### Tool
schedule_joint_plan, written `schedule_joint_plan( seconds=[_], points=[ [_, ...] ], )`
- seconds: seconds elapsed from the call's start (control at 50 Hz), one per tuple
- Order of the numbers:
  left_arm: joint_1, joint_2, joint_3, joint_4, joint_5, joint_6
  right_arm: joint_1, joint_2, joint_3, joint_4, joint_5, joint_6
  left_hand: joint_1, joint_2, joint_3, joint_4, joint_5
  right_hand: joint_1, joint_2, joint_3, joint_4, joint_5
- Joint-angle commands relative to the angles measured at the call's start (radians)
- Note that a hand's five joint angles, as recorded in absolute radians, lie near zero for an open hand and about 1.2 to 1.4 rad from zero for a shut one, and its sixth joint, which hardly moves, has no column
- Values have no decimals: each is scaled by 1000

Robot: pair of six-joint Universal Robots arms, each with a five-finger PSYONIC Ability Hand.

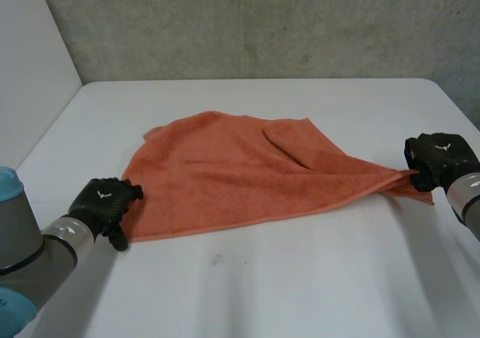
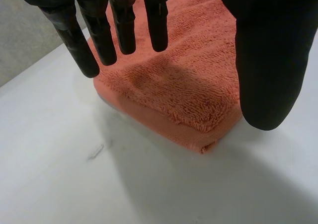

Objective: Fold the laundry

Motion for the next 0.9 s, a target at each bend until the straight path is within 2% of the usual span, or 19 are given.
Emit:
schedule_joint_plan(
  seconds=[0.02, 0.68, 0.9],
  points=[
    [1, -31, 11, 4, 0, 1, 0, 1, 9, -16, 0, 0, 60, 73, 71, 77, 80, 423, 229, 218, 208, 243],
    [1, -119, 98, 47, 0, 1, 5, 1, 29, -27, -5, -3, 183, 196, 194, 200, 203, 423, 229, 218, 208, 243],
    [1, -122, 110, 110, 0, 1, 5, -1, 31, -25, -5, -3, 374, 387, 385, 391, 394, 423, 229, 218, 208, 243]
  ],
)
